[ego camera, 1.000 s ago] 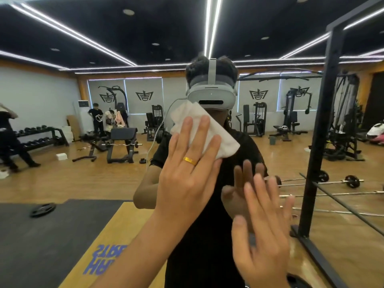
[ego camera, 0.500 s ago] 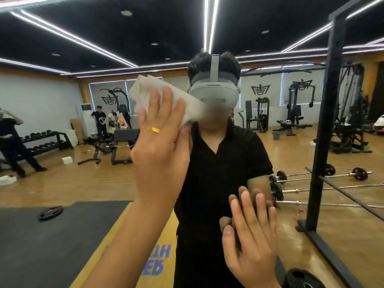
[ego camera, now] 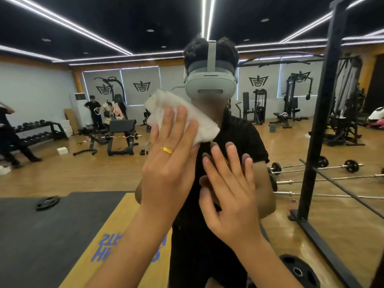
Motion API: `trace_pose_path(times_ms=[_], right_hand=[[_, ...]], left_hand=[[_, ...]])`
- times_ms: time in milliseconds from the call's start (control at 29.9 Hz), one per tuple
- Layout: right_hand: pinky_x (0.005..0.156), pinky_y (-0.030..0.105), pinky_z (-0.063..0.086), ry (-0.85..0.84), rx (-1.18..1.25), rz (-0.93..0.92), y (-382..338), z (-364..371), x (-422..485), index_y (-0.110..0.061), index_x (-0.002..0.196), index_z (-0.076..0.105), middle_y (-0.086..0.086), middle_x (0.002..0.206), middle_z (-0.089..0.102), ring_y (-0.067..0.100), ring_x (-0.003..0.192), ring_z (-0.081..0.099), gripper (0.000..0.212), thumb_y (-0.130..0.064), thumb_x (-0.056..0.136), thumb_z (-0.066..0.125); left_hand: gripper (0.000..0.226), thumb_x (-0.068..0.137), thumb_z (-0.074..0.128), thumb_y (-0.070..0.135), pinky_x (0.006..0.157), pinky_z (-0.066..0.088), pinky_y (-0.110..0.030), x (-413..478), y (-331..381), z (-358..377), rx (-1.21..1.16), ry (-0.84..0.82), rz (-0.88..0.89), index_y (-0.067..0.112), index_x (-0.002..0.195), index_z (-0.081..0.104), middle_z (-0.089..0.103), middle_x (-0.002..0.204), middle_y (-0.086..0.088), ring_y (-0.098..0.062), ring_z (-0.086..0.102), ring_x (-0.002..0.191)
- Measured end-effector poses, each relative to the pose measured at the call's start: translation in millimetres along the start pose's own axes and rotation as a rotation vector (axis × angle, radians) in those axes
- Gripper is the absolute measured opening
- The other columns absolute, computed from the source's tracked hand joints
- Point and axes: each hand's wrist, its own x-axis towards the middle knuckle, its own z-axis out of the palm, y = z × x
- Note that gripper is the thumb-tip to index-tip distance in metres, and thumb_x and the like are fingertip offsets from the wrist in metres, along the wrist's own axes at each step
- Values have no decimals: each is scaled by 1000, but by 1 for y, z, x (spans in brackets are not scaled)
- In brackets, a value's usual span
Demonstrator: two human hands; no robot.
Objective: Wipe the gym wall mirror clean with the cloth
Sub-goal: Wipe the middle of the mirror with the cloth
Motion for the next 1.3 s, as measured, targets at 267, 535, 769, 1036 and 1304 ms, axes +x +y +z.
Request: trace_pose_path(times_ms=[267, 535, 769, 1036, 1304], right_hand=[[126, 53, 21, -3, -106, -39, 6, 8, -6, -10, 145, 55, 9, 158, 44, 32, 153, 32, 43, -21, 103, 47], [126, 54, 23, 0, -80, -32, 7, 7, -6, -9, 142, 58, 10, 156, 47, 32, 152, 34, 42, -20, 102, 50], [127, 50, 19, -6, -94, -24, 3, 6, -5, -9, 140, 59, 10, 154, 50, 31, 152, 34, 43, -18, 98, 54], [127, 50, 18, -13, -90, -22, 3, 6, -4, -9, 141, 59, 10, 154, 50, 32, 152, 35, 45, -17, 96, 56], [128, 49, 17, -16, -100, -21, 3, 7, -3, -9, 139, 61, 11, 153, 51, 31, 153, 33, 45, -17, 95, 56]], left_hand=[[38, 106, 58, 13, 114, 43, -57, 35, -49, -31, 43, 146, -174, 2, 143, 55, 48, 152, -16, -33, 43, 146], [42, 96, 71, 2, 123, 33, -49, 47, -4, 2, 46, 36, 106, 2, 137, 60, 54, 148, -17, -34, 45, 143], [34, 103, 62, 20, 106, 51, -55, 84, -30, -7, 32, 275, -221, 9, 135, 63, 58, 145, -13, -34, 51, 139], [33, 98, 67, 16, 121, 35, -46, 106, -4, 11, -102, 198, -65, 9, 130, 68, 62, 142, -12, -33, 50, 140], [40, 100, 65, 9, 118, 39, -55, 35, -47, -34, -3, 33, 8, 10, 139, 57, 51, 148, -3, -28, 47, 144]])
